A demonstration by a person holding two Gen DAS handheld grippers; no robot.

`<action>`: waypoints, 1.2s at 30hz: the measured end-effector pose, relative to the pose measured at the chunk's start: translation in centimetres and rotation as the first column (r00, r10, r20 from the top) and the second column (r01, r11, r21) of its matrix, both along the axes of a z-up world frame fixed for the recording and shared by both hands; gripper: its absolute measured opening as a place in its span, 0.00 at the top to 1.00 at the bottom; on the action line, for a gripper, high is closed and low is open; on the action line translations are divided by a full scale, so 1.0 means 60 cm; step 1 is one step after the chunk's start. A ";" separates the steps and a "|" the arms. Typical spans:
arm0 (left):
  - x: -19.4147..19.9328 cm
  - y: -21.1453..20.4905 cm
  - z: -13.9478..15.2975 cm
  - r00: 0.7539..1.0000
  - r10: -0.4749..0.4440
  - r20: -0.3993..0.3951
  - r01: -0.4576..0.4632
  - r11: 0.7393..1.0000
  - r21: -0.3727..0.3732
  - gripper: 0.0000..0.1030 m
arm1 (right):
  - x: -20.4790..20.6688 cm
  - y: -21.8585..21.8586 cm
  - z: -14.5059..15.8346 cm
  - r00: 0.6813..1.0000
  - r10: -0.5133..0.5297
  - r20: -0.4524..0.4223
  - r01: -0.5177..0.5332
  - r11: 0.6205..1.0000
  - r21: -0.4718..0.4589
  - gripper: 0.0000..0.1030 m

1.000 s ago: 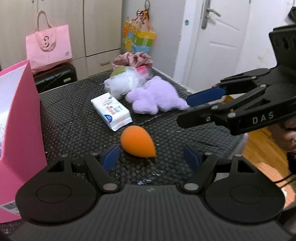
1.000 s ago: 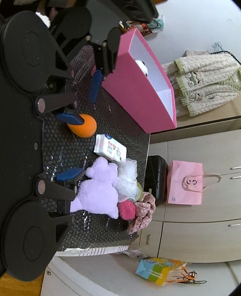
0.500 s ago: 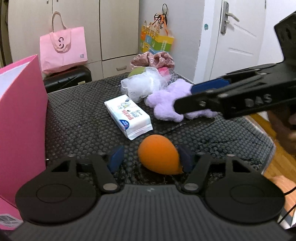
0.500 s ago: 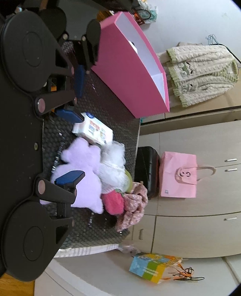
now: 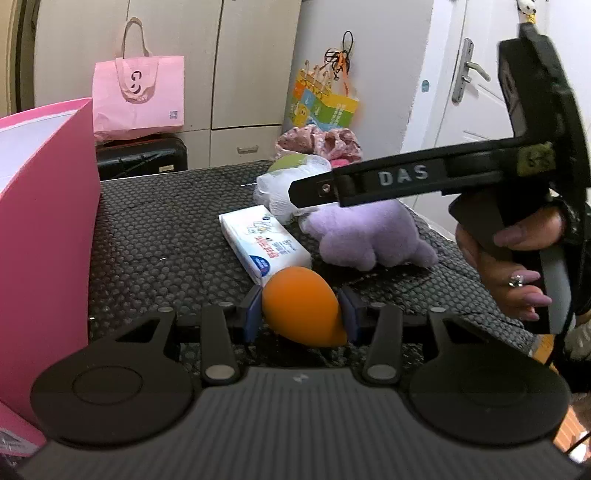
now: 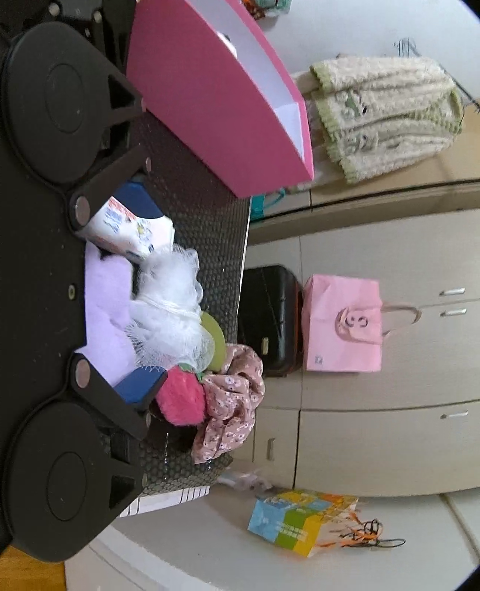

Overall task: Organize soft objects
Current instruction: 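Grasp the orange sponge with the left gripper while the right gripper grasps the white mesh puff, then carry the sponge in the left gripper while the right gripper carries the puff over the box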

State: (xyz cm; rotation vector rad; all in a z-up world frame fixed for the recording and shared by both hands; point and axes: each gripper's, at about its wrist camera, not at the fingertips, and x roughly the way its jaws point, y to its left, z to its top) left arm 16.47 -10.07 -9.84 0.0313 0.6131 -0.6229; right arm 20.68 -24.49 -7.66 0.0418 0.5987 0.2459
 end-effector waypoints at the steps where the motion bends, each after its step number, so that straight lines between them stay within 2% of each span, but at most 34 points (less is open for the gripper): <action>1: 0.003 0.000 -0.001 1.000 0.004 -0.001 -0.004 1.000 0.000 0.59 | 0.006 0.001 -0.001 1.000 -0.011 -0.007 0.011 1.000 0.002 0.13; 4: 0.010 0.001 0.000 1.000 0.019 -0.002 -0.019 1.000 -0.006 0.58 | 0.024 0.001 -0.004 0.999 -0.038 -0.023 0.038 0.999 0.021 0.09; 10: 0.009 0.002 0.004 0.999 0.041 0.023 -0.041 0.999 0.001 0.58 | 0.060 0.012 -0.028 0.994 -0.075 -0.078 0.075 0.997 -0.008 0.09; 14: 0.008 0.004 0.000 0.999 0.032 0.007 -0.032 0.999 -0.005 0.58 | 0.070 -0.002 -0.048 0.988 -0.092 -0.128 0.100 0.993 0.063 0.09; 18: 0.009 0.003 -0.001 0.999 0.033 0.007 -0.033 0.999 -0.007 0.58 | 0.063 -0.013 -0.052 0.987 -0.103 -0.121 0.118 0.986 0.122 0.09; 20: 0.010 0.005 -0.002 0.999 0.040 0.009 -0.040 0.999 -0.008 0.58 | 0.057 -0.018 -0.050 0.988 -0.105 -0.109 0.121 0.982 0.148 0.14; 23: 0.008 0.007 -0.001 0.999 0.049 0.010 -0.049 0.999 -0.008 0.58 | 0.047 -0.021 -0.049 0.990 -0.111 -0.081 0.123 0.980 0.158 0.33; 24: 0.008 0.008 0.000 0.999 0.052 0.009 -0.052 0.999 -0.008 0.58 | 0.043 -0.021 -0.049 0.991 -0.113 -0.072 0.123 0.980 0.156 0.45; 25: 0.005 0.008 0.001 0.998 0.055 0.009 -0.055 0.998 -0.008 0.58 | 0.040 -0.020 -0.048 0.992 -0.112 -0.065 0.121 0.981 0.150 0.49; 31: -0.009 0.009 0.007 0.998 0.066 0.016 -0.066 0.998 -0.001 0.56 | 0.020 -0.010 -0.049 0.995 -0.103 -0.010 0.104 0.990 0.099 0.64; 36: -0.020 0.014 0.015 0.997 0.079 0.026 -0.078 0.997 -0.004 0.56 | -0.002 -0.008 -0.035 0.994 -0.101 0.038 0.097 0.992 0.081 0.67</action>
